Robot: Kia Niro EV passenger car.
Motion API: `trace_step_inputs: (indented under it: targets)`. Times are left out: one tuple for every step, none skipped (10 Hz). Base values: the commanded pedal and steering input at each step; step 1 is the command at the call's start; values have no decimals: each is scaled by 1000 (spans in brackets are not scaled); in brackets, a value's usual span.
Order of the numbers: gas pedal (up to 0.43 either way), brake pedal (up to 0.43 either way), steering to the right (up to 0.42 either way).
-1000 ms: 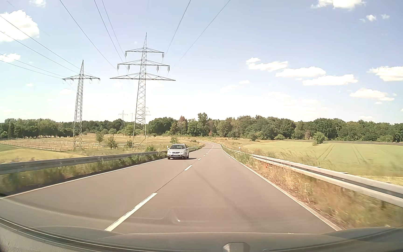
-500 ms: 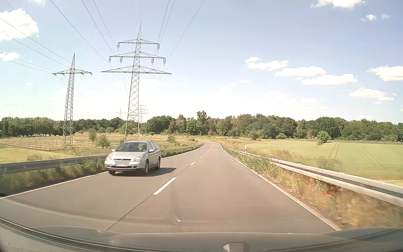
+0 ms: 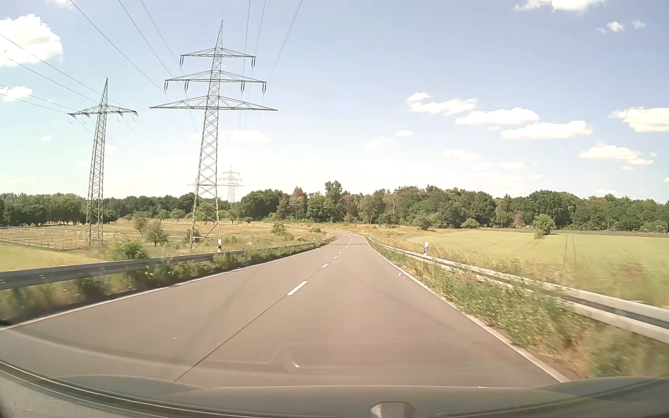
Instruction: Follow the waypoints while adhering to traffic rules and regulations
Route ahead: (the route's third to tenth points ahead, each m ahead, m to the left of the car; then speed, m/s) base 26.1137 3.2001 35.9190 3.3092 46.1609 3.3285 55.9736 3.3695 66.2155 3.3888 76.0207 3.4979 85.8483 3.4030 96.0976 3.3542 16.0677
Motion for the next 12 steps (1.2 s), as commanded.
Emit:
trace_step_inputs:
  targets:
    - [0,30,3]
    - [0,30,3]
    - [0,30,2]
    - [0,30,2]
    - [0,30,3]
    - [0,30,2]
    - [0,30,3]
    - [0,30,3]
    - [0,30,2]
    - [0,30,3]
    - [0,30,2]
    - [0,30,2]
